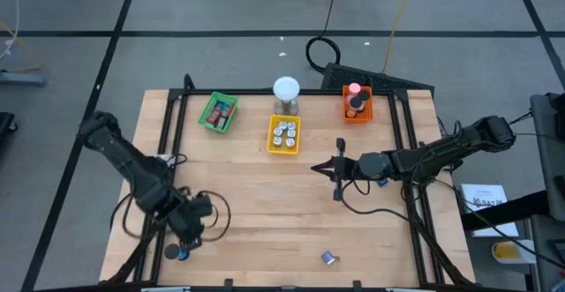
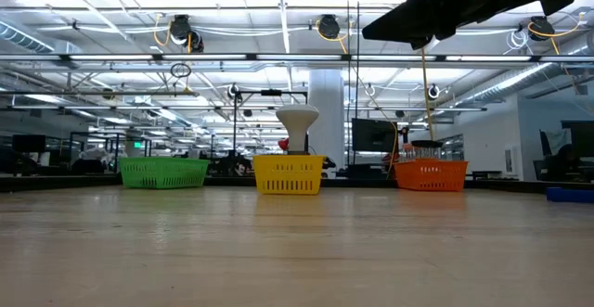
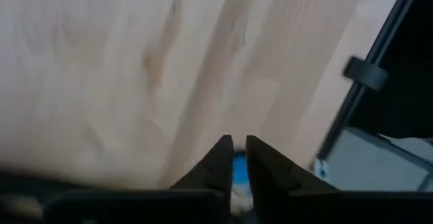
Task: Pick & Place Office items
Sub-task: Put the black blue hourglass into the orange bin
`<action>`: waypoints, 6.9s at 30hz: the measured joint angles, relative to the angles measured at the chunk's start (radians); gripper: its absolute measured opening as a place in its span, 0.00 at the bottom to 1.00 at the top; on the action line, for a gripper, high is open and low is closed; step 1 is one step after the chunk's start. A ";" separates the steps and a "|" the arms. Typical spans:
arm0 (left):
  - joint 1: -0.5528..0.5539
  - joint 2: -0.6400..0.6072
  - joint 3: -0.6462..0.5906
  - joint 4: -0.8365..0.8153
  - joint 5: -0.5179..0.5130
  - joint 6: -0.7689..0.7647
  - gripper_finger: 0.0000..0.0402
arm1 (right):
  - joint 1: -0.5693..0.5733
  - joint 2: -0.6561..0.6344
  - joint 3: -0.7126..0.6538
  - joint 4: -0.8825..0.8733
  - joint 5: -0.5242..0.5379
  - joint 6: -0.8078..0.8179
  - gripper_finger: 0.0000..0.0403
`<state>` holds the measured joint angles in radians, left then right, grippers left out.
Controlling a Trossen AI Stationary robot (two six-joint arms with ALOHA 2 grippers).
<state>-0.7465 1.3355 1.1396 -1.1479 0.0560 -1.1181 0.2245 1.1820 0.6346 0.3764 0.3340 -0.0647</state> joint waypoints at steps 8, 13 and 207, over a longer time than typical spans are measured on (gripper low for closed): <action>-0.158 0.125 0.098 -0.110 0.116 -0.402 0.36 | 0.000 0.000 0.000 0.000 0.000 0.000 0.00; -0.264 0.135 0.098 -0.071 0.078 -0.615 0.53 | 0.000 0.000 0.000 -0.001 0.000 0.000 0.00; 0.612 -0.073 -0.952 2.189 -0.354 1.116 0.12 | -0.112 0.634 0.530 -0.402 -0.021 0.382 0.63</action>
<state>-0.1341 1.2625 0.1871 1.0414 -0.2982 -0.0018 0.1126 1.8158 1.1647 -0.0251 0.3129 0.3173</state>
